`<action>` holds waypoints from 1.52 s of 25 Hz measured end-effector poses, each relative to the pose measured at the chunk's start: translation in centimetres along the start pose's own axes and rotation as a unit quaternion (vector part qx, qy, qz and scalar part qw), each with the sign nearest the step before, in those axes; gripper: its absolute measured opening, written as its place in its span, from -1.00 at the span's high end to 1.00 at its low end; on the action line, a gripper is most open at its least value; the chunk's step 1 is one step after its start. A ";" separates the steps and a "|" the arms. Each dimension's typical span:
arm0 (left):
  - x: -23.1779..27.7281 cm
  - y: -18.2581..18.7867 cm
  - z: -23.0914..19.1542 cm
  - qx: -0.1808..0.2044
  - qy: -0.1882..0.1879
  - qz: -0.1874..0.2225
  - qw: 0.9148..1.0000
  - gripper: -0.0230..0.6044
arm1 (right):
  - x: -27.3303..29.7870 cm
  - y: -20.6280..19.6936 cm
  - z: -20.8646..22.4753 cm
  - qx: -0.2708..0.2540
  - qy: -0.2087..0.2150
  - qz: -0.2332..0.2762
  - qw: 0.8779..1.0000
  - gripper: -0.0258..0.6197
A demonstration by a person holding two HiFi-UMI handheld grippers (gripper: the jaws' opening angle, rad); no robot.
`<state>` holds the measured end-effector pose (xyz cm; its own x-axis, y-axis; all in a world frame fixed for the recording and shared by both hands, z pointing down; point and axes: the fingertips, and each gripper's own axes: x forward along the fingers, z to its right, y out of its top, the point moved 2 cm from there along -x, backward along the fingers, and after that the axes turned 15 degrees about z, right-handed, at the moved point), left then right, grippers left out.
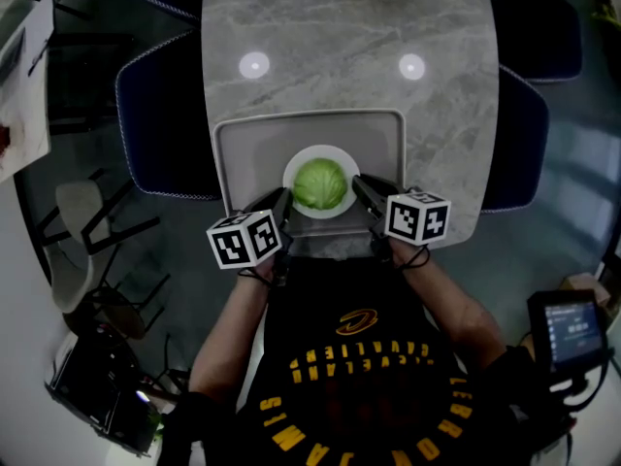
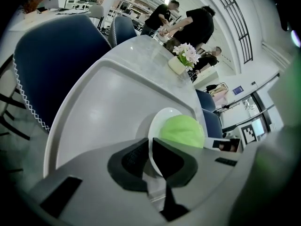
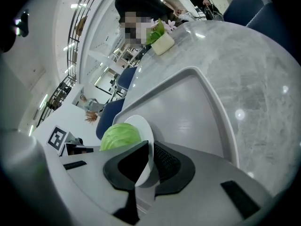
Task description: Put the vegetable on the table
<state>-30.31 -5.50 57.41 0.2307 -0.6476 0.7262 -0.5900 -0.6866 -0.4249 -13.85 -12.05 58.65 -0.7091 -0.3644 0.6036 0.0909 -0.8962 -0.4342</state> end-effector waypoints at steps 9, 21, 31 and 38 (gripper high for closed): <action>0.3 0.0 0.8 0.009 -0.031 -0.019 0.999 0.83 | -0.7 0.1 -0.1 0.023 -0.008 0.025 0.999 0.79; 0.6 0.6 2.9 0.045 -0.091 -0.038 0.994 0.84 | -3.4 -0.3 0.3 0.069 -0.049 0.095 0.992 0.79; 0.9 -0.3 6.1 0.071 -0.115 -0.056 0.989 0.84 | -7.0 -0.3 1.6 0.099 -0.063 0.135 0.984 0.79; 1.4 -2.4 9.5 0.062 -0.106 -0.048 0.991 0.84 | -9.9 0.6 4.1 0.092 -0.057 0.132 0.985 0.79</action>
<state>-21.26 -7.89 54.31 0.4475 -0.6225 0.6420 -0.4598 -0.7759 -0.4319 -3.90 -10.02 55.10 -0.5609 -0.6076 0.5623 0.3939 -0.7933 -0.4643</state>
